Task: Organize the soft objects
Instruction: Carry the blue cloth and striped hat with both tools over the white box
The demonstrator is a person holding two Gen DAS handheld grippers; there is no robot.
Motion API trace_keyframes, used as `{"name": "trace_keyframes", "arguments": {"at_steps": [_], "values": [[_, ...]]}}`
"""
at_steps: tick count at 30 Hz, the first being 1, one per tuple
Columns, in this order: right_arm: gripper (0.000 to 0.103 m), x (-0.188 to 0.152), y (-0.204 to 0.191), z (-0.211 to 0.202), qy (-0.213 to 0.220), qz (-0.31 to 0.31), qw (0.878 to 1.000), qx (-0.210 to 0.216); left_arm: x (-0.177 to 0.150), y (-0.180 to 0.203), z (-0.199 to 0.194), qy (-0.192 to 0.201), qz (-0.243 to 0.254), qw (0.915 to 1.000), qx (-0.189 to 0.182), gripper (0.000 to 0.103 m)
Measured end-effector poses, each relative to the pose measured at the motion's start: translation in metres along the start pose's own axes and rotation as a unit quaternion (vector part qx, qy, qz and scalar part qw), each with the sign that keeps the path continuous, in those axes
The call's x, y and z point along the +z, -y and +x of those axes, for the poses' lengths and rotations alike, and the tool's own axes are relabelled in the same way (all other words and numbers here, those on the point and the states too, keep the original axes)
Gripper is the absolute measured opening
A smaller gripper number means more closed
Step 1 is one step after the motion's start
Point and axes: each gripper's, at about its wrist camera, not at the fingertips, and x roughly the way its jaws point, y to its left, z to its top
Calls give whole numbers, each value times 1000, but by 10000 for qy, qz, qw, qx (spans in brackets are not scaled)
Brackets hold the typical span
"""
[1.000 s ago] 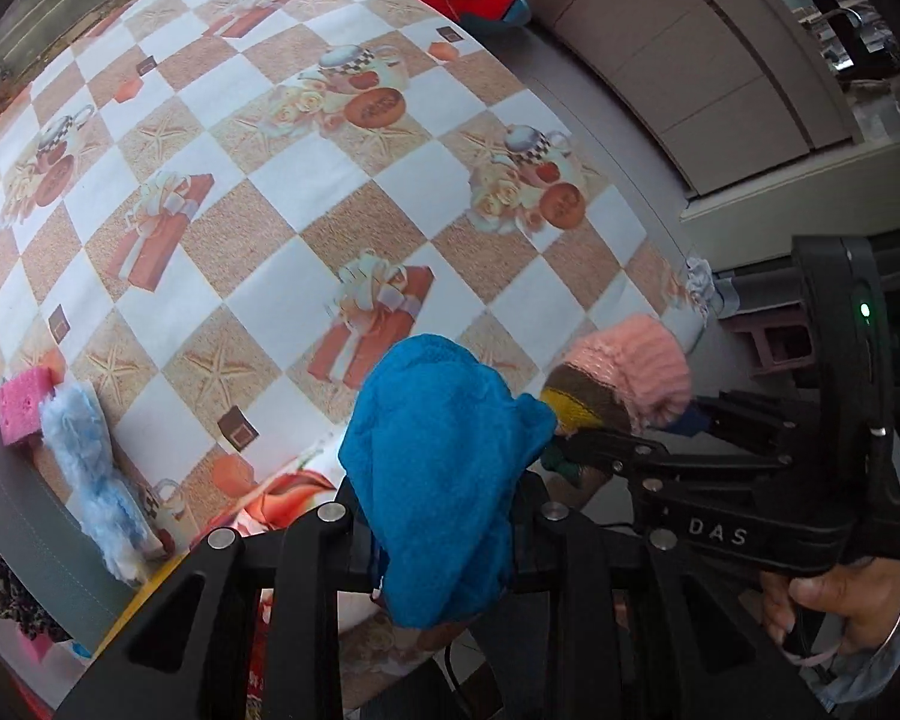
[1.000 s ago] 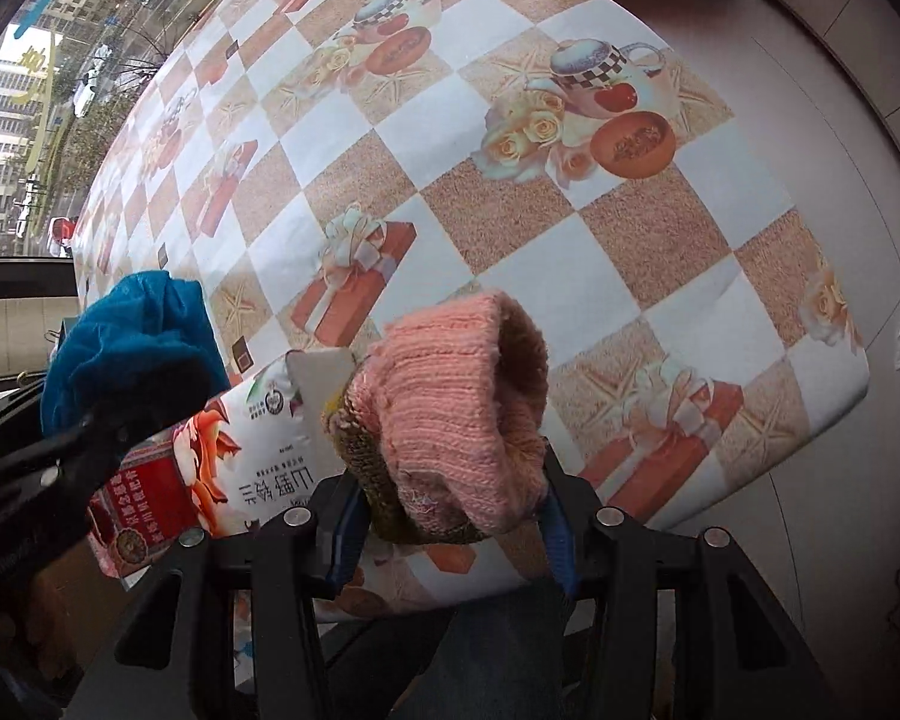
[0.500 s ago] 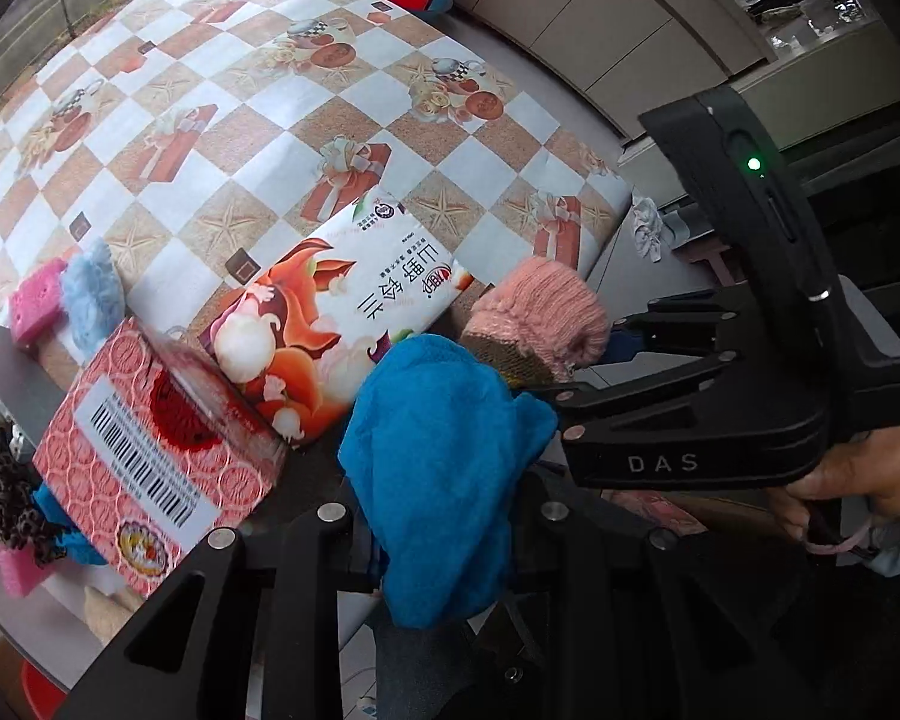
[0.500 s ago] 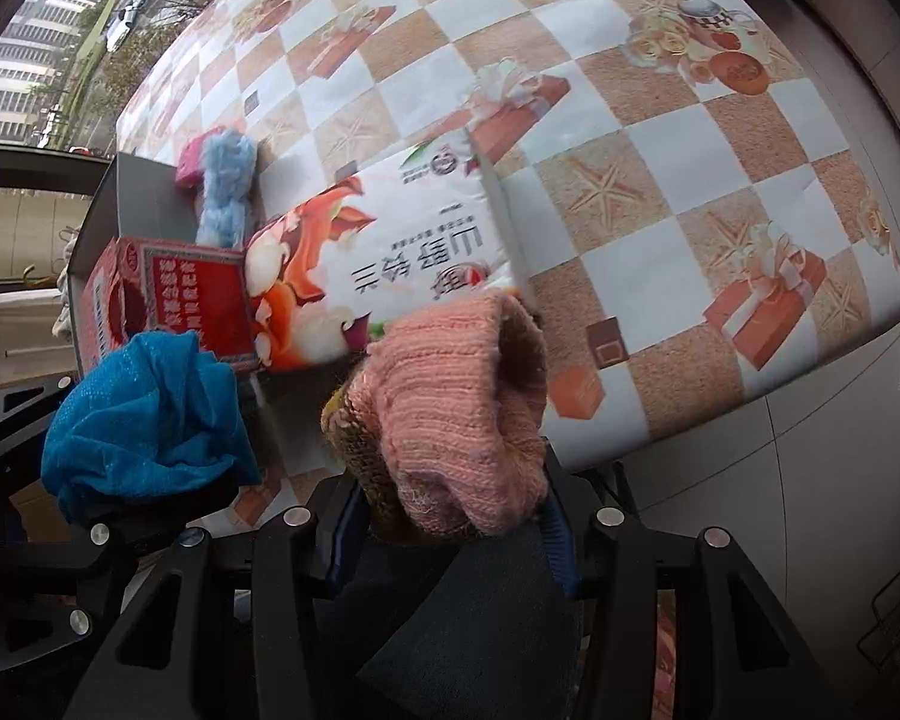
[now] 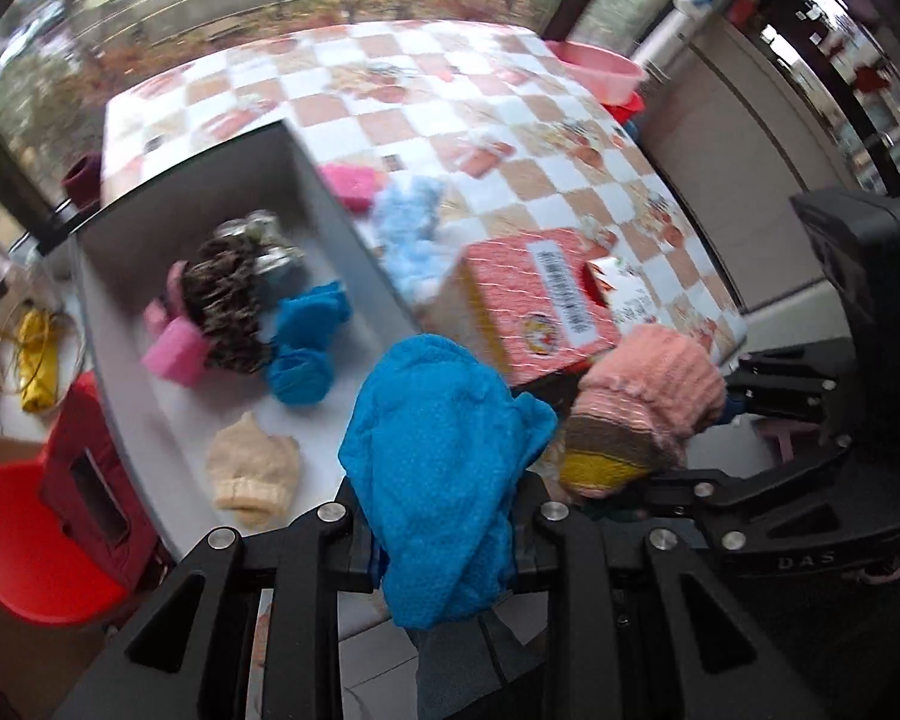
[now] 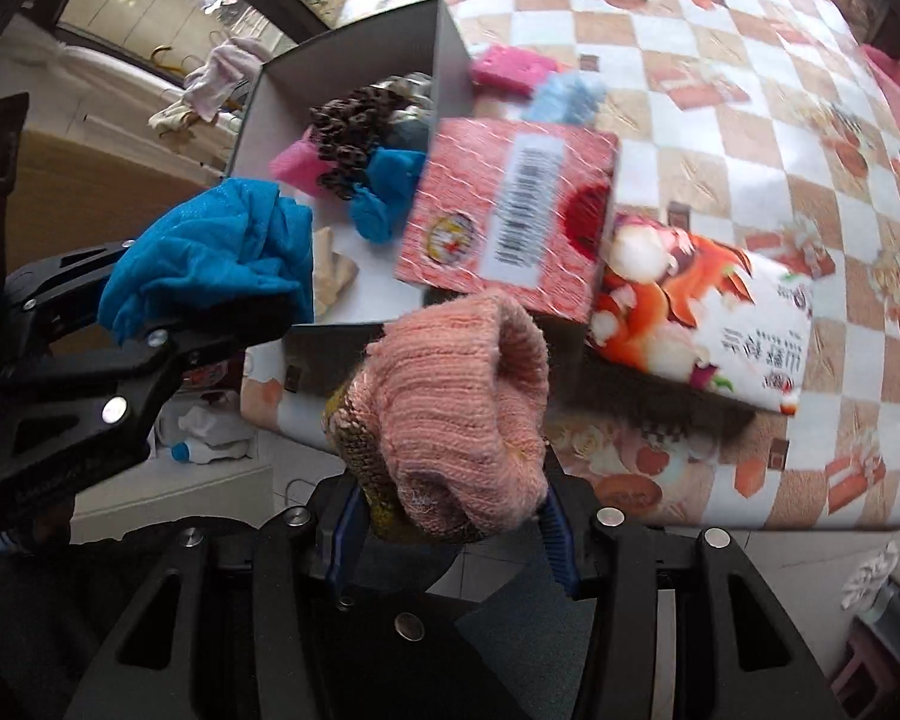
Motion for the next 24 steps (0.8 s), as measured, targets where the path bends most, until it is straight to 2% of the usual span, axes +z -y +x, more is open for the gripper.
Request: {"name": "trace_keyframes", "arguments": {"at_steps": [2,5,8,12,24], "values": [[51,12,-20,-2,74,-321,9995,36,-5,-26,-6,110,-556,9981,255,29],[51,32,-44,0,104,-607,9981,27,-15,-60,-7,119,-1330,9890,634,29],[51,53,-68,3,238,-788,9966,-39,-20,-79,-1,41,-1702,9818,840,29],[51,71,-83,17,177,-750,9970,-73,-26,-85,0,5,-1769,9804,872,29],[51,71,-92,22,20,-902,9956,-253,-23,-83,7,-55,-1706,9816,852,29]]}}
